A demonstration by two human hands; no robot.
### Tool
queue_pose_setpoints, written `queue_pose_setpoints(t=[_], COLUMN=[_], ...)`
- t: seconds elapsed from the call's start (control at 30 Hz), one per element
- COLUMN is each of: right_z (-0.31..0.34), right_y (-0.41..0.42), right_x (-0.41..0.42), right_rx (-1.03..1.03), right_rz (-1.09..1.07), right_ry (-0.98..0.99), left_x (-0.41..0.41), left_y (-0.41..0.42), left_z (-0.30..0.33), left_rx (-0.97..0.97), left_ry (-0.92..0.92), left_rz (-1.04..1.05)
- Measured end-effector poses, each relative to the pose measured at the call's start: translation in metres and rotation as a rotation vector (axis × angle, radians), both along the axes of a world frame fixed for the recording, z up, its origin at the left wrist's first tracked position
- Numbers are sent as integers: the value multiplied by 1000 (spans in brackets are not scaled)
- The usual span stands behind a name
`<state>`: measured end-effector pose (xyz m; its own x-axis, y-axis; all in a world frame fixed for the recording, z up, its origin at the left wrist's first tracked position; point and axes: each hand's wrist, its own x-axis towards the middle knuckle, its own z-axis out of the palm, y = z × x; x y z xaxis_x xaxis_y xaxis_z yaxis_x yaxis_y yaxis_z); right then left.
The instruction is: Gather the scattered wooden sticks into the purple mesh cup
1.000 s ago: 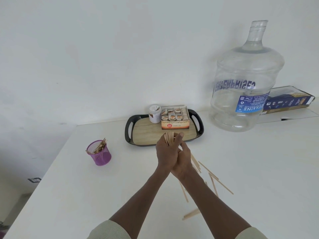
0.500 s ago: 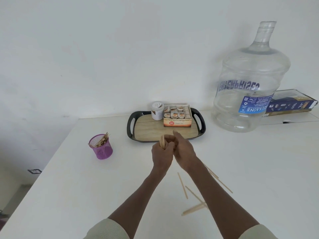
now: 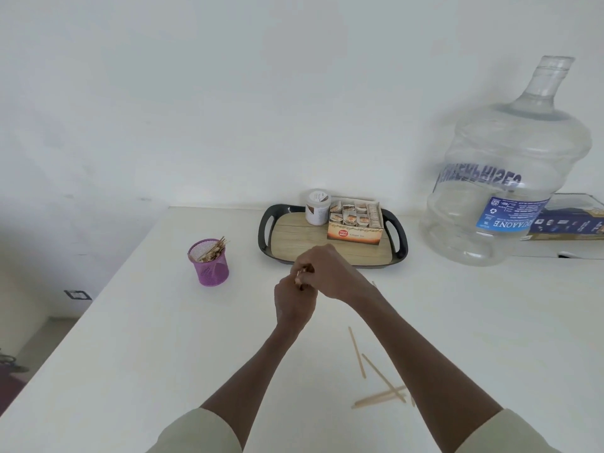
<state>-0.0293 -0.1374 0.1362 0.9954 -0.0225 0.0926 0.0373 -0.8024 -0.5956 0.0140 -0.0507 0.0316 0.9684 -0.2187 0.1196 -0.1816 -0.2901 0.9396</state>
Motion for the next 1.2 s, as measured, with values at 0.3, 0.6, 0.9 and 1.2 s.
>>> queue_pose_setpoints(t=[0.3,0.6,0.9,1.2], right_z=[1,25,18,-26], right_y=[43,62,111,134], right_x=[32,89,154,196], right_rx=[-107,-49,2,-131], right_rz=[66,-7,-91,-89], right_ry=[76,-20,-268,-101], left_x=[24,54,57,57], left_y=[41,86,120,115], left_z=[-14,-56,-103,-113], left_rx=[-39,1,473,615], left_ry=[32,120,-87,-228], left_rz=[-2,151,11,16])
